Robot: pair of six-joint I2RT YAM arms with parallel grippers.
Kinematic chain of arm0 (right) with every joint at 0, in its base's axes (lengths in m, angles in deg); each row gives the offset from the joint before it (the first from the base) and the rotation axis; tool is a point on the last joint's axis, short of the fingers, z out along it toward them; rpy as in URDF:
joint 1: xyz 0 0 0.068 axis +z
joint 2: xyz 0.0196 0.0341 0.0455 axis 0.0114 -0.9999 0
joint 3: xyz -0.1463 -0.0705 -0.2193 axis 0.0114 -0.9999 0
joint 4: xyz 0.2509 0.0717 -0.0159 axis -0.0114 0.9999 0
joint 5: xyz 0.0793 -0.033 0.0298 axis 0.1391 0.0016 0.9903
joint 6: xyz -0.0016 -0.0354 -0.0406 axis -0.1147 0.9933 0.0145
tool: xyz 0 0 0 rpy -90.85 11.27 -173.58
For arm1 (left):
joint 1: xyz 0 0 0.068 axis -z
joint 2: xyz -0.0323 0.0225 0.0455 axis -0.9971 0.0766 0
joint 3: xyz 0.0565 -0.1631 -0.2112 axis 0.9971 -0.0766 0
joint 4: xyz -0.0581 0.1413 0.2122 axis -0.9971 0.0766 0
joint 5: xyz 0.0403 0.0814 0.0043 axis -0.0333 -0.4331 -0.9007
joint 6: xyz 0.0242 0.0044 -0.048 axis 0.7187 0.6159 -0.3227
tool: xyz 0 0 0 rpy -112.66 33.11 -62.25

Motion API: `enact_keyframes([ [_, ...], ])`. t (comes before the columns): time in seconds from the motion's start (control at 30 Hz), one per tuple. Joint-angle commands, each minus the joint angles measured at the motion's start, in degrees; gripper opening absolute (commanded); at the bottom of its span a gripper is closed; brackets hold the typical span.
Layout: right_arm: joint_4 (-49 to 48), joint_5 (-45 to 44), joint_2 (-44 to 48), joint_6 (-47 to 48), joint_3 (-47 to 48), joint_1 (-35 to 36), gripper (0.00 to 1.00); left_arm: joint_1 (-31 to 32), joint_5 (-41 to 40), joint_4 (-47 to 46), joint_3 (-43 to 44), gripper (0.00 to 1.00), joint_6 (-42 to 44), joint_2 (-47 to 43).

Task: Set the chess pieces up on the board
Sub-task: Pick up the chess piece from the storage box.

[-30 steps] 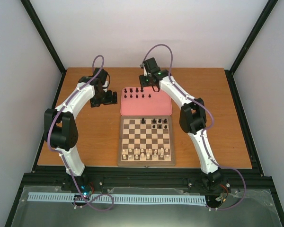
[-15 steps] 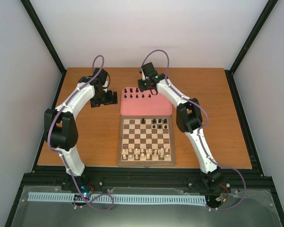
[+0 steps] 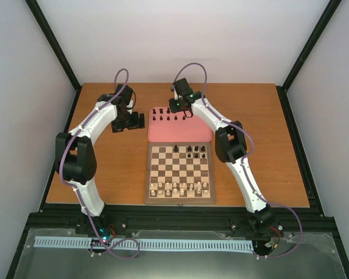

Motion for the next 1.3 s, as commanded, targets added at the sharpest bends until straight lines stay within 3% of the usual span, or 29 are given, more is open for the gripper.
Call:
enact_keyframes([
  [0.0,-0.75,-0.09,-2.11,-0.79,1.88,-0.40,0.37,0.04,0.79,-0.50,1.10,1.00,0.03,1.37],
  [0.5,-1.10,0.08,-3.56,-0.95,3.24,-0.79,0.28,0.04,1.53,-0.86,1.11,1.00,-0.06,2.08],
  [0.67,-1.29,0.41,-3.65,-1.02,3.33,-0.84,0.13,0.04,1.73,-0.95,0.93,1.00,-0.12,2.36],
  [0.87,-0.71,1.20,-3.12,-0.81,3.10,-0.84,0.03,0.01,2.13,-1.05,0.83,1.00,-0.25,2.72],
  [1.27,-0.77,2.96,2.30,-0.14,1.58,-0.84,0.03,0.04,2.23,-1.13,0.71,1.00,-0.20,2.45],
])
